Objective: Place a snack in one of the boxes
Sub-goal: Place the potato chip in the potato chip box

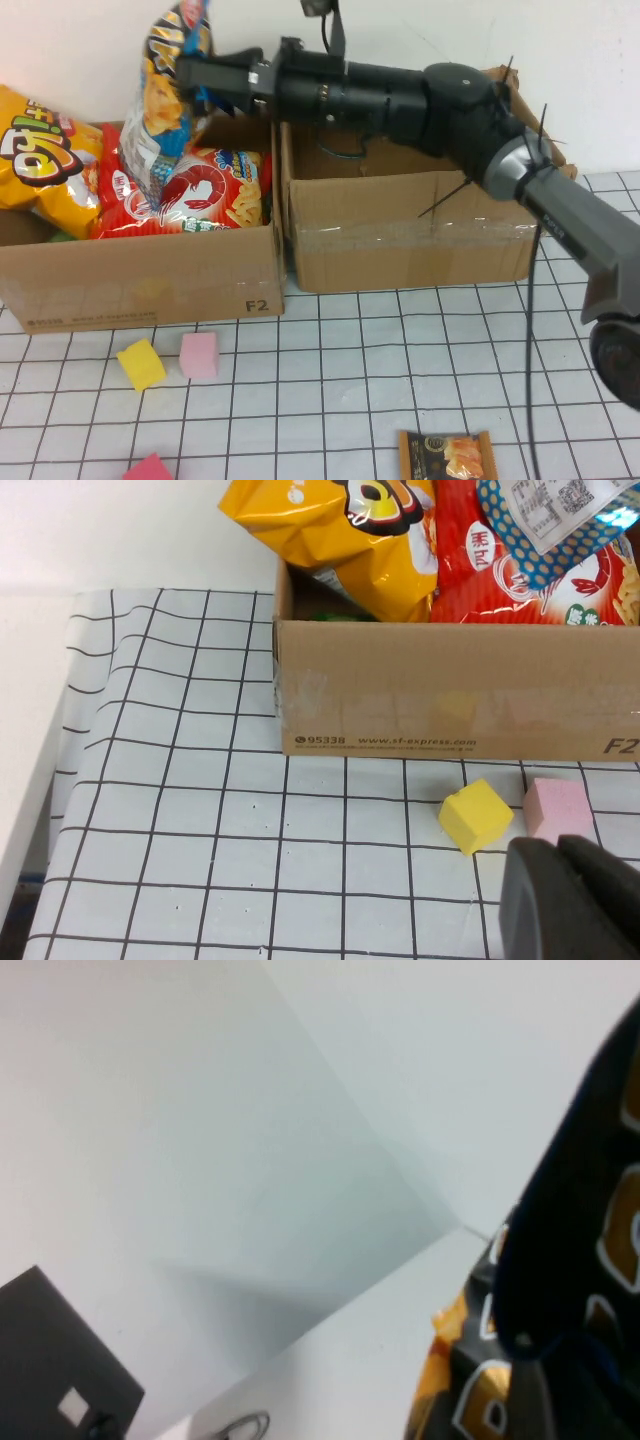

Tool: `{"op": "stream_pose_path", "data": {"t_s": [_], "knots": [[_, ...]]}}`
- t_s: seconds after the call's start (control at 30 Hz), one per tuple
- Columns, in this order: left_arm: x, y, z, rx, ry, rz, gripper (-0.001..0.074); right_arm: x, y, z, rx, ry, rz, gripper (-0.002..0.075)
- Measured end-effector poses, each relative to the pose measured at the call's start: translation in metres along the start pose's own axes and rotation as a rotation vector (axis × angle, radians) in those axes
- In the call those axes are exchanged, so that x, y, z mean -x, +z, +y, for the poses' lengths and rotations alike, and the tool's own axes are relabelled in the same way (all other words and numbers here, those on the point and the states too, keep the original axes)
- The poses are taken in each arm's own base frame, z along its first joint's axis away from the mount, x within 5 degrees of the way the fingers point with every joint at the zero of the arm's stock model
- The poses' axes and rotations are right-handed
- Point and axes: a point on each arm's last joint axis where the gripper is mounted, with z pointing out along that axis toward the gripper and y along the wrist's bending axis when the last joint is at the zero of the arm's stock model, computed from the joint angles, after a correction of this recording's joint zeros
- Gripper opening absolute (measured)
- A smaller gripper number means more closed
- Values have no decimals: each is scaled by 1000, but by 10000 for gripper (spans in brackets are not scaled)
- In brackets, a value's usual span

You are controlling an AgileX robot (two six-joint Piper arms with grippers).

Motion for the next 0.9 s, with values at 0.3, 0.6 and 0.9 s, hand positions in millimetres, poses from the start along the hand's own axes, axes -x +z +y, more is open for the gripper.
{"op": "stream_pose_path", "data": {"t_s": [0.3,0.6,0.9], "knots": [[0,0,-1,-7,-6,3,-2,-1,-38,-34,-238,69,212,101],[0,0,-1,-11,-10,5,-2,-10,-43,-42,-310,64,307,449],[-1,0,-2,-27,-23,13,-2,-8,-41,-35,-261,50,305,430]]}}
